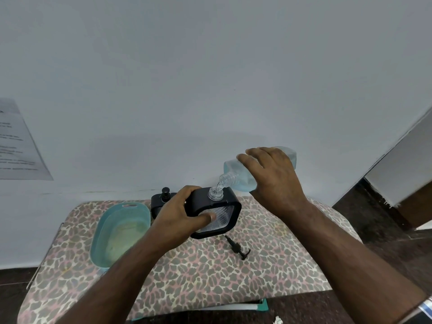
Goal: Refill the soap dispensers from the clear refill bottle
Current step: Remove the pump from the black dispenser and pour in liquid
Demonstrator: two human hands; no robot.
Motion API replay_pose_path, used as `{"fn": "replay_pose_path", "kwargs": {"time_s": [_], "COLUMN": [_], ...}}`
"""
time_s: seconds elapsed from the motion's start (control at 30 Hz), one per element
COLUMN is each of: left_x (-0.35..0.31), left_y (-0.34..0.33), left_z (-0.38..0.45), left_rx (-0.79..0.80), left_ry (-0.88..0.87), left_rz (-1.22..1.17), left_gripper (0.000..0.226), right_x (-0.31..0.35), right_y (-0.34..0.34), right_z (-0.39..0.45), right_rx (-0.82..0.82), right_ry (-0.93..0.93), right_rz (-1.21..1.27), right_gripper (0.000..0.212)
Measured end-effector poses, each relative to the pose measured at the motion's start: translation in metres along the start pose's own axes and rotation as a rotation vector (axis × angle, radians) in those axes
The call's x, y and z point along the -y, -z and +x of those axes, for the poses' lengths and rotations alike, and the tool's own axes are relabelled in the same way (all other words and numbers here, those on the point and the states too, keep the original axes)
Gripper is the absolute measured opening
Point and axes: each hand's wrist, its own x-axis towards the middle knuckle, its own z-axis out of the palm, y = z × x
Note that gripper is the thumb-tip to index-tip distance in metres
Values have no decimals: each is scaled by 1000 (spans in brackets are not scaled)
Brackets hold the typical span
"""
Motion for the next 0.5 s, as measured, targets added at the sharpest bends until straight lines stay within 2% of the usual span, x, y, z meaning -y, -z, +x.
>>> {"fn": "replay_pose_path", "kwargs": {"time_s": [0.5], "left_x": [-3], "left_y": [1], "left_z": [0], "left_rx": [0], "left_ry": [-5], "left_rz": [34], "left_gripper": [46], "right_x": [0], "right_y": [4], "right_z": [3], "right_rx": [-7], "right_ry": [8], "right_rz": [-5], "right_gripper": [62]}}
